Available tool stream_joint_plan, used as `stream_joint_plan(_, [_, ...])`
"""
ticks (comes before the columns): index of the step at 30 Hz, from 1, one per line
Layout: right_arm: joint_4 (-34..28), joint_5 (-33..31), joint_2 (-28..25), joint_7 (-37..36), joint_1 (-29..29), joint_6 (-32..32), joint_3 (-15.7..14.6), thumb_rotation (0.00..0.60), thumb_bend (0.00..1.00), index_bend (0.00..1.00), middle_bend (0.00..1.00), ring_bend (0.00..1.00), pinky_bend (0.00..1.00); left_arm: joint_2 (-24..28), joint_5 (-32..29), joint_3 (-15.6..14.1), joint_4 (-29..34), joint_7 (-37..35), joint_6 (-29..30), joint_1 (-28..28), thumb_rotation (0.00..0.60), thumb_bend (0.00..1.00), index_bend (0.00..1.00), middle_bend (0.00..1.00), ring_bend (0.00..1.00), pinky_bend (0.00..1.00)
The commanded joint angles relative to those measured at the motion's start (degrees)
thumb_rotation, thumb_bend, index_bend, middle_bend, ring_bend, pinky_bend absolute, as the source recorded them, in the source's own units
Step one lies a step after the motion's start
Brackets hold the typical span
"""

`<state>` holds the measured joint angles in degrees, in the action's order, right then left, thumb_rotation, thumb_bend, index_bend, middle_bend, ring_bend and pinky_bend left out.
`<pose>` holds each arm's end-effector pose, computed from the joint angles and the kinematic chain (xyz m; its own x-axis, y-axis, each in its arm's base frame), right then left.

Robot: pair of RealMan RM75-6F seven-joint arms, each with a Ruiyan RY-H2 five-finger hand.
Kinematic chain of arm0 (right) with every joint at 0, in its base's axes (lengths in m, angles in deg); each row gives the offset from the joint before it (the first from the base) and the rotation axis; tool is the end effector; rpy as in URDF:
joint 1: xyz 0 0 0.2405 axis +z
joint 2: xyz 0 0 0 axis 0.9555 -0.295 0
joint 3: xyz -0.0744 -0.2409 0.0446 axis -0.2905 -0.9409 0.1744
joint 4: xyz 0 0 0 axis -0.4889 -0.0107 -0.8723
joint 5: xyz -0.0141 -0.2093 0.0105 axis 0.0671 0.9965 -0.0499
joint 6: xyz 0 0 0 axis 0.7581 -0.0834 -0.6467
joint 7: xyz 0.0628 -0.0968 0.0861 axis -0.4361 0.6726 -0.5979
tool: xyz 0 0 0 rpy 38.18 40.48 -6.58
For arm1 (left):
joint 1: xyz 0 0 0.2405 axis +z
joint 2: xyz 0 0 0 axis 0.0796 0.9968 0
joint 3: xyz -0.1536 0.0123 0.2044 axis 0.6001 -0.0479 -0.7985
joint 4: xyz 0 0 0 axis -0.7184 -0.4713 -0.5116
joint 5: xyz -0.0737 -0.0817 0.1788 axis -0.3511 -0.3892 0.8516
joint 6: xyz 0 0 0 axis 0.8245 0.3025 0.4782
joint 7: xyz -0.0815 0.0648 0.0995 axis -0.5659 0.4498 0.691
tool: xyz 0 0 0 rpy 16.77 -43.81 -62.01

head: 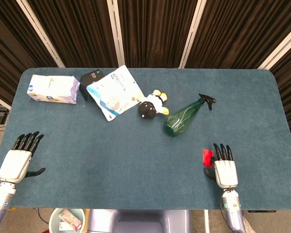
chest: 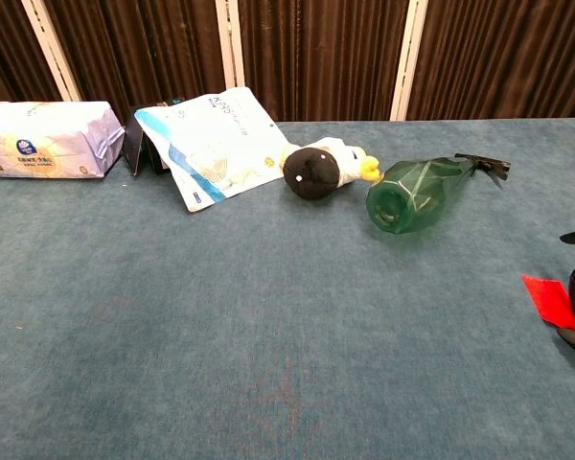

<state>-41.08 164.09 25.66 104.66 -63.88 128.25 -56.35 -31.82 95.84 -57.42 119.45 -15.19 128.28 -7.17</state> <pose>-0.3062 -0.2106 -0.0319 0.5372 -0.0292 0.8430 -0.8435 -0.0170 0.5369 -0.3029 0.2084 0.1113 0.5143 0.1390 0.8463 0.8572 -0.1152 -0.5020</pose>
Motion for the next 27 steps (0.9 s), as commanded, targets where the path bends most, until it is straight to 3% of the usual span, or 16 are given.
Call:
stream_joint_plan(1, [0.53,-0.29,0.13,-0.1,0.38,-0.58,0.03,0.6,0.29,0.54,0.08,0.0,0.0,-0.06,-0.4,0.21,0.02,0.21,-0.06,-0.03,0.581,0.06,0.0,0.0,0.0,0.0])
stream_joint_plan(27, [2.97,-2.09,0.89,-0.88,2.29,-2.91,0.29,0.6,0.3,0.54,0.08,0.0,0.0,-0.78,-2.33,0.89,-0.63,0.86,-1.39,-0.8,0.582,0.06,0.0,0.0,0.0,0.0])
